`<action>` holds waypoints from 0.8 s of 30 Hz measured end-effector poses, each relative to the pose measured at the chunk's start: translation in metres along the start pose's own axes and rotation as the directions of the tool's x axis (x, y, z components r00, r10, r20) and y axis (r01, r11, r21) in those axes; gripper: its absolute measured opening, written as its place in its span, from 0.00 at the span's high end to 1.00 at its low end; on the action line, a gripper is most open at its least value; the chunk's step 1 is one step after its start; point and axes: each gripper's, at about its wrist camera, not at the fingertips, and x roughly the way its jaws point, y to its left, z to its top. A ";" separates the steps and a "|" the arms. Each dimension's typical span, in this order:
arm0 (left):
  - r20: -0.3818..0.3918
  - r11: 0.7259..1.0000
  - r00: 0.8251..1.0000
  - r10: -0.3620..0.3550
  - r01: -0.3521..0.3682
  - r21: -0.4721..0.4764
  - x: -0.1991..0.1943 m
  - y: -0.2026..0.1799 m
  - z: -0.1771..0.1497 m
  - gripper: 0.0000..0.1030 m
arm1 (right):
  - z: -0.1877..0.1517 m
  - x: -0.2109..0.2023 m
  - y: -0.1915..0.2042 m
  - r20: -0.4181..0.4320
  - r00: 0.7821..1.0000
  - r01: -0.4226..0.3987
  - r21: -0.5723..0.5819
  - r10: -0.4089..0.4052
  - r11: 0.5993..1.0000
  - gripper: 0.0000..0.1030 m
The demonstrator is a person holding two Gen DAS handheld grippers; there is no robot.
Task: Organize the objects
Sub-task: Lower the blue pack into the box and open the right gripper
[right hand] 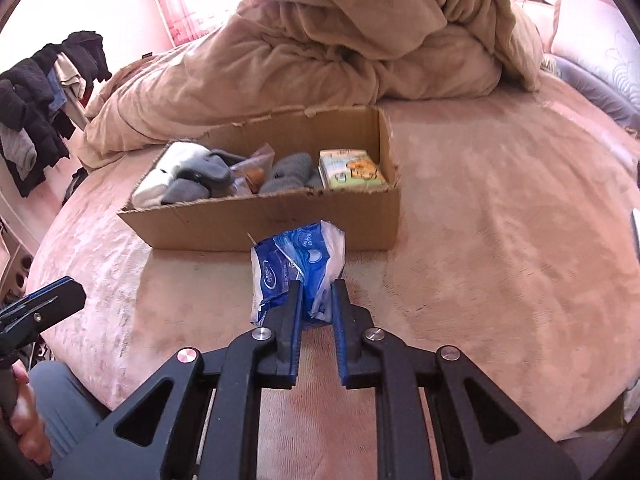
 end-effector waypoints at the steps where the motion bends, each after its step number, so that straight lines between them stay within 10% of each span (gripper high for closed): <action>1: 0.005 1.000 1.000 0.000 0.000 0.004 -0.003 -0.001 0.002 0.25 | 0.002 -0.003 0.001 0.004 1.000 -0.001 -0.005 0.001 1.000 0.86; 24: 0.071 0.997 0.997 0.041 -0.046 0.067 -0.004 -0.021 0.080 0.25 | 0.082 -0.037 0.012 0.089 0.994 -0.051 -0.066 0.056 0.997 0.86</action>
